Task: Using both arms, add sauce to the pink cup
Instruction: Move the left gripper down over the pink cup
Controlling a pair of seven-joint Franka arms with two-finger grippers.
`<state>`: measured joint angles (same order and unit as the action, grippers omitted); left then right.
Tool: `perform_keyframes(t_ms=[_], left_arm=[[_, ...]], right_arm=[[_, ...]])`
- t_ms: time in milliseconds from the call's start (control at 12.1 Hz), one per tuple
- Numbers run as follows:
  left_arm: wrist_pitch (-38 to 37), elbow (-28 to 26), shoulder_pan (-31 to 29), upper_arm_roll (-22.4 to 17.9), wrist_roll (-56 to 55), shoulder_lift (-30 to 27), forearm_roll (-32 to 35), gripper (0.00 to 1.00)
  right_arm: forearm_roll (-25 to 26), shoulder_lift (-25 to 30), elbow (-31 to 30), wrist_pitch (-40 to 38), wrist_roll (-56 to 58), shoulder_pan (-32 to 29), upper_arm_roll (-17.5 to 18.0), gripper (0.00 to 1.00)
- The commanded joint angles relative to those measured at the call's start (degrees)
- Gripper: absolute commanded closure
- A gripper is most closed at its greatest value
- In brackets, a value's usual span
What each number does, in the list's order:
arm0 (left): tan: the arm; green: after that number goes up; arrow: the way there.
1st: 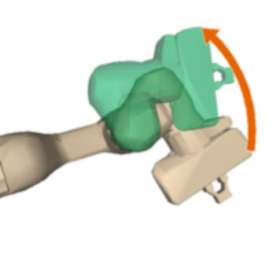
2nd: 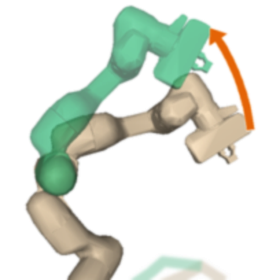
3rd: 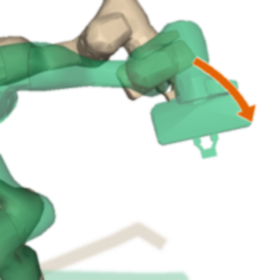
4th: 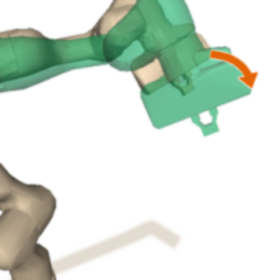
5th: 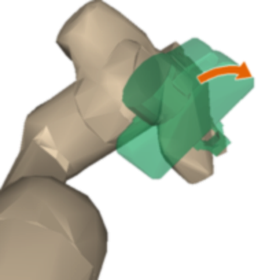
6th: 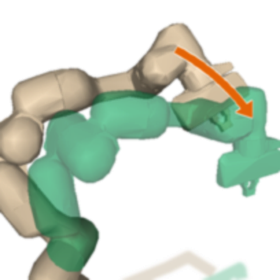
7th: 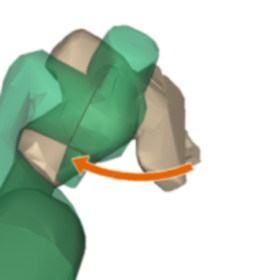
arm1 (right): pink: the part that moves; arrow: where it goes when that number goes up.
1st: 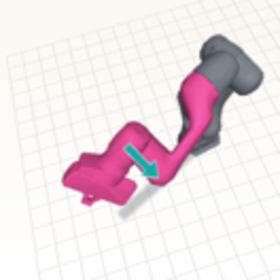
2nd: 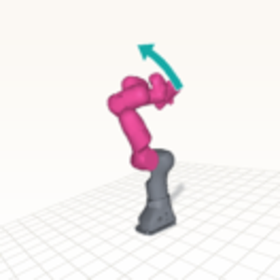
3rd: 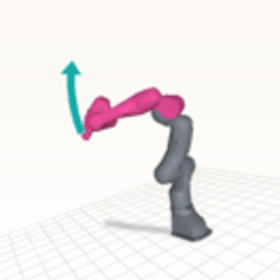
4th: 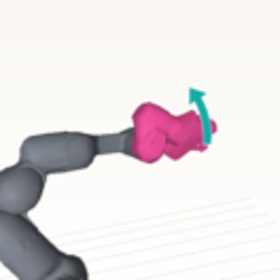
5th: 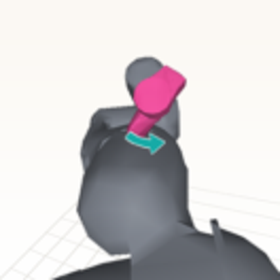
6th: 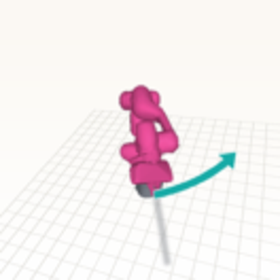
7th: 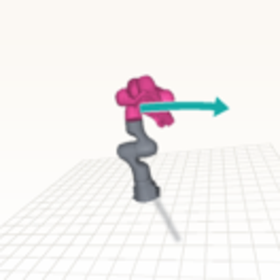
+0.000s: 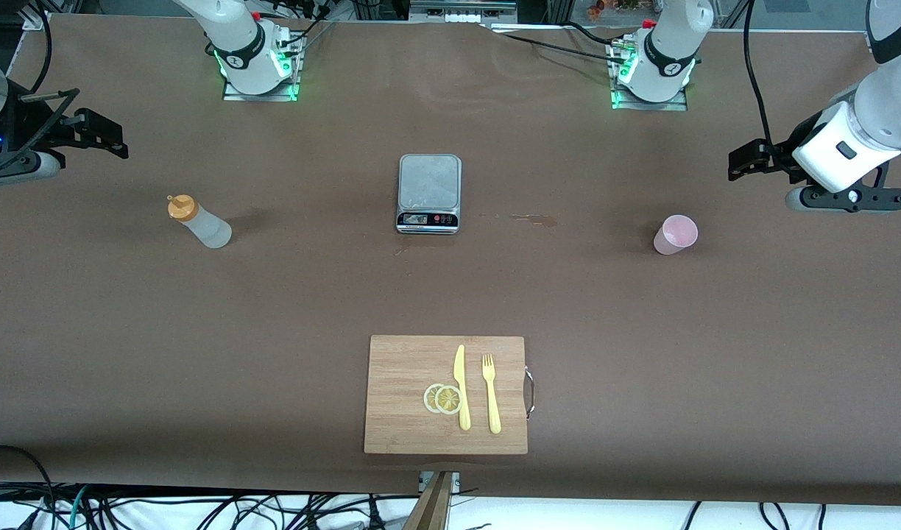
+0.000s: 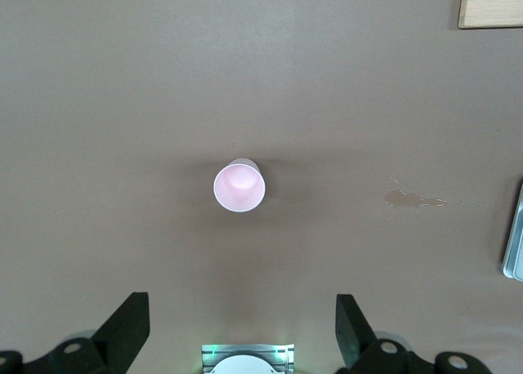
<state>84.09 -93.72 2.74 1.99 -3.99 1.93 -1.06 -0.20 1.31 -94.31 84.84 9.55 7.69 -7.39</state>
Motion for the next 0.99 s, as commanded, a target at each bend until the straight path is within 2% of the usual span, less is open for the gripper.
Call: perform_keyframes(t_ms=[0, 496, 909], left_arm=[[-1.56, 2.4, 0.33, -0.23, 1.35, 1.14, 0.27, 0.0], [-1.56, 2.4, 0.33, -0.23, 1.35, 1.14, 0.27, 0.0], [-1.65, 2.31, 0.51, -0.23, 1.18, 1.23, 0.27, 0.0]], right_arm=[[-1.12, 0.19, 0.79, -0.63, 0.56, -0.57, -1.13, 0.0], [-2.09, 0.89, 1.14, -1.34, 2.14, -0.57, -2.45, 0.0], [-2.09, 0.27, 1.05, -3.53, 5.11, -0.22, -2.11, 0.0]])
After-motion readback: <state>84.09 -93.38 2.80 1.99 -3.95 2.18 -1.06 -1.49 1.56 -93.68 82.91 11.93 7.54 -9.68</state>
